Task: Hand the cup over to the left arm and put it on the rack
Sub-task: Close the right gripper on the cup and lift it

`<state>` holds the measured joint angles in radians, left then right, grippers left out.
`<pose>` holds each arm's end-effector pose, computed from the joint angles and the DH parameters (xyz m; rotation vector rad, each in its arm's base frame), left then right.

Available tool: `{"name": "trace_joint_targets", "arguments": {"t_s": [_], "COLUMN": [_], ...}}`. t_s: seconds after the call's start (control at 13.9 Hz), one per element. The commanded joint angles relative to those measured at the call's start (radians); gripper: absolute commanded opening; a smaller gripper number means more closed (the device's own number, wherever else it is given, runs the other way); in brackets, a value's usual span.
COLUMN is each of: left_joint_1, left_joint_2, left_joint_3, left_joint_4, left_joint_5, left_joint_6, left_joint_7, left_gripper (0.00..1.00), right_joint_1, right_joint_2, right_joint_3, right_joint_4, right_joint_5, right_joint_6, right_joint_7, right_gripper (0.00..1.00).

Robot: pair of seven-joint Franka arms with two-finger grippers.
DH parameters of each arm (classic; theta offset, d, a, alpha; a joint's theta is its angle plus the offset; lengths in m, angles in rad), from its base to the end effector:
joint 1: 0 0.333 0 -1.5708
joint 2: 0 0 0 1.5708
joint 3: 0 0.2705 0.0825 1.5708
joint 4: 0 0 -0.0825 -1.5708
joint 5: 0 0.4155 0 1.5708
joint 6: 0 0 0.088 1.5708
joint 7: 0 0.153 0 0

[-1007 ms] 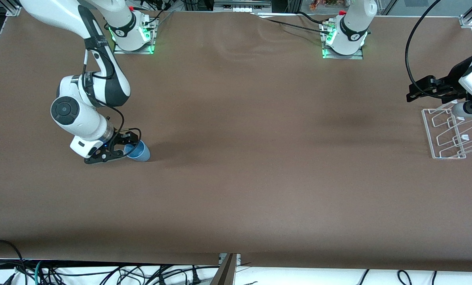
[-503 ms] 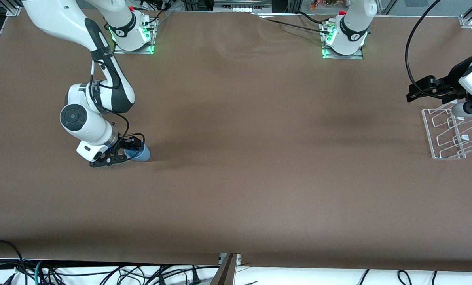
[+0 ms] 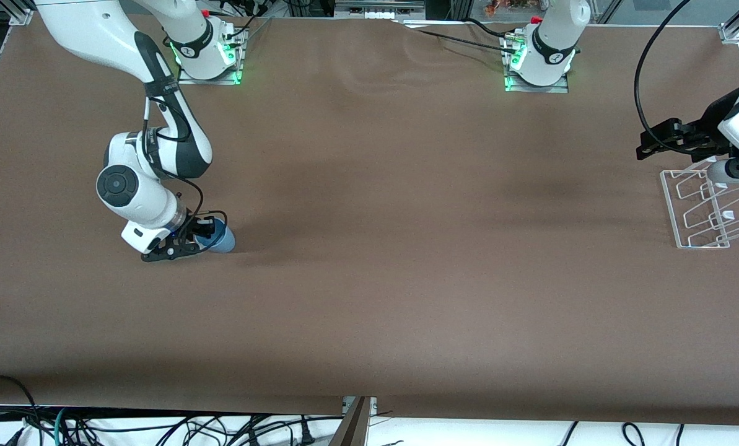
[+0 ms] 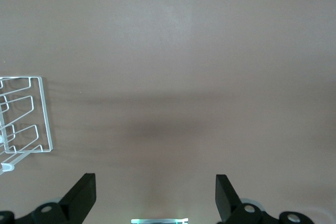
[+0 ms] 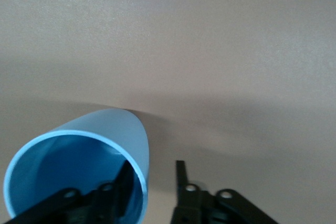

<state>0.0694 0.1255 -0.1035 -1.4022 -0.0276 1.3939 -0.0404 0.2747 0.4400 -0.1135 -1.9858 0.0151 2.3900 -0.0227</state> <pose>0.5935 -0.0218 0.5285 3.0992 0.0050 -0.2088 0.6004 0.0949 0.1289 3.0878 0.2827 -0.0467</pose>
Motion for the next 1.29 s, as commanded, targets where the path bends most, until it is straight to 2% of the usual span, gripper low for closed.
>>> {"name": "trace_joint_targets", "arguments": {"t_s": [0.0,0.29,0.43,0.65,0.86,1.01,1.22], "left_joint_1": [-0.002,-0.002,-0.002,-0.002,-0.002,-0.002,0.001], "left_joint_2": [0.011,0.012,0.013,0.013,0.014,0.014,0.014], "left_joint_3": [0.001,0.001,0.001,0.001,0.001,0.001,0.001], "left_joint_4": [0.025,0.025,0.025,0.025,0.025,0.025,0.025], "left_joint_5": [-0.005,-0.006,-0.005,-0.006,-0.008,-0.008,-0.011], "left_joint_6": [-0.003,-0.003,-0.003,-0.003,-0.003,-0.003,-0.003], "left_joint_7": [-0.01,-0.01,-0.01,-0.01,-0.01,-0.012,-0.01], "left_gripper": [1.0,1.0,1.0,1.0,1.0,1.0,1.0], "right_joint_1": [-0.003,-0.003,-0.003,0.003,0.014,0.038,0.092], "right_joint_2": [-0.001,-0.014,-0.021,-0.021,-0.006,0.008,0.008], "right_joint_3": [0.003,0.005,0.006,0.031,0.035,0.037,0.037], "right_joint_4": [-0.011,0.001,0.039,0.172,0.347,0.413,0.496], "right_joint_5": [0.014,0.016,0.017,0.04,0.163,0.215,0.417], "right_joint_6": [0.008,-0.031,-0.098,-0.303,-0.521,-0.616,-0.715], "right_joint_7": [0.012,0.012,0.047,0.133,0.186,0.292,0.491], "right_gripper": [0.29,0.02,0.0,0.0,0.0,0.0,0.0]}}
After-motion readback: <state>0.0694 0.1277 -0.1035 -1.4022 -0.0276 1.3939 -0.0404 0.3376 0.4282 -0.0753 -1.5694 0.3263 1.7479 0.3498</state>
